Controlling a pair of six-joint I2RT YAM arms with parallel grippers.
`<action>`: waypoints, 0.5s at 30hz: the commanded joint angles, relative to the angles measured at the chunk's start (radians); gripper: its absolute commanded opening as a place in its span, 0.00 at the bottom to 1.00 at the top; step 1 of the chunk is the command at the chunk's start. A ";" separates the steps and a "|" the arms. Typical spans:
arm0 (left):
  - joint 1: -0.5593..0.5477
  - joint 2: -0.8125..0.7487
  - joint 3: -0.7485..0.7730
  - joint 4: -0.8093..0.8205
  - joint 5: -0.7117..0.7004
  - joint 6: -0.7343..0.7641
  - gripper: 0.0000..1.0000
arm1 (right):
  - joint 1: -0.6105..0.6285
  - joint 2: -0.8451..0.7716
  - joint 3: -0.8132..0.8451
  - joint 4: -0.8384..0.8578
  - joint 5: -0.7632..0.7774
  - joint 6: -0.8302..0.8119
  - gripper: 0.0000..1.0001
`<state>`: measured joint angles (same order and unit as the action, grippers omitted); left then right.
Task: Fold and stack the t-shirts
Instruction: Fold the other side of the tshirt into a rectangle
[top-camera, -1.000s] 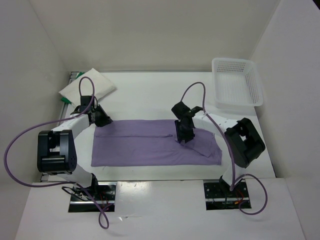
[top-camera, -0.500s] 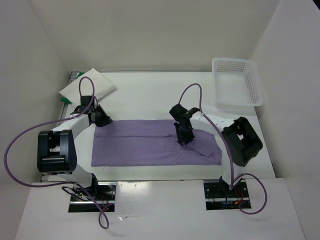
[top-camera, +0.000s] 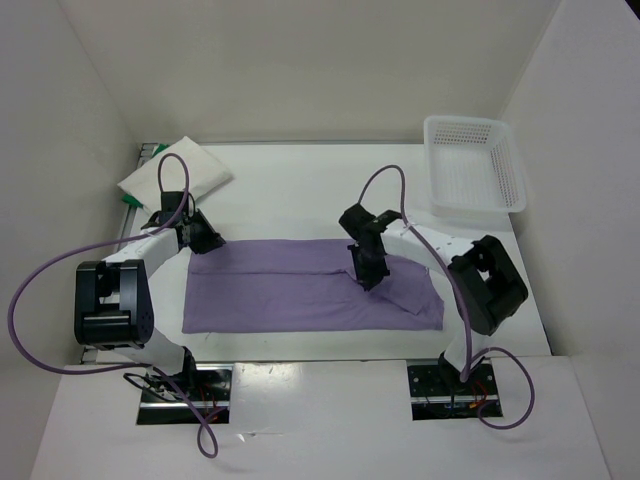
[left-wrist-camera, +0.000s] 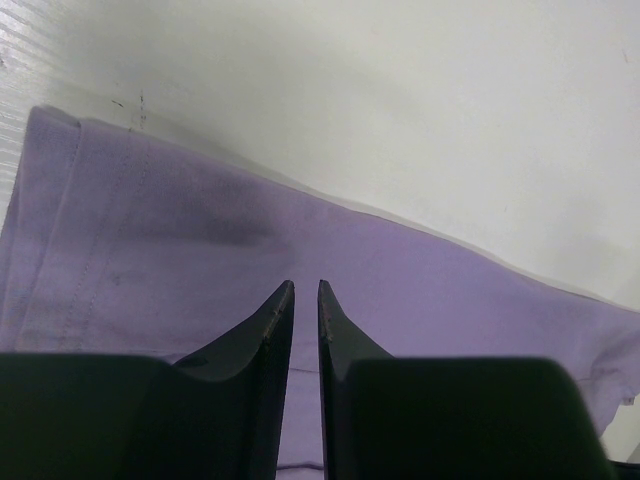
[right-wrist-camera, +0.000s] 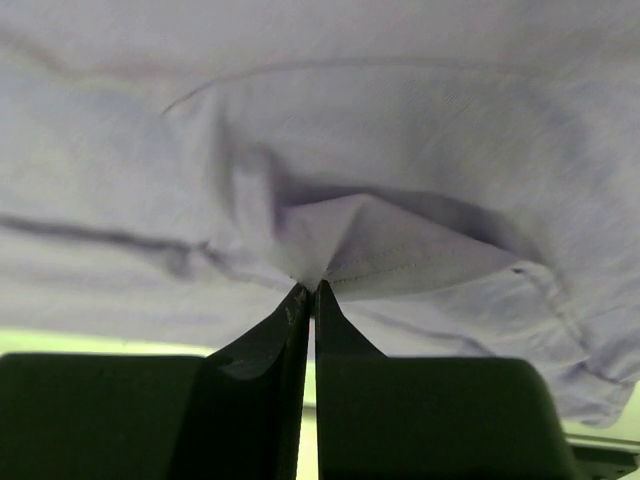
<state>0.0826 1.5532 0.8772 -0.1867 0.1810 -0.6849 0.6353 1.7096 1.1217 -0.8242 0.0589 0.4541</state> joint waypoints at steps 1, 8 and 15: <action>0.005 -0.015 0.013 0.013 0.011 0.007 0.22 | 0.007 -0.059 0.044 -0.076 -0.114 -0.009 0.05; 0.005 -0.015 0.022 0.013 0.020 0.007 0.22 | 0.007 -0.071 -0.016 -0.076 -0.247 -0.009 0.05; 0.014 -0.005 0.040 0.013 0.029 -0.002 0.22 | 0.026 -0.091 -0.016 -0.076 -0.353 0.000 0.08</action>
<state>0.0837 1.5532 0.8776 -0.1867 0.1890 -0.6849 0.6434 1.6691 1.1061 -0.8665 -0.2096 0.4515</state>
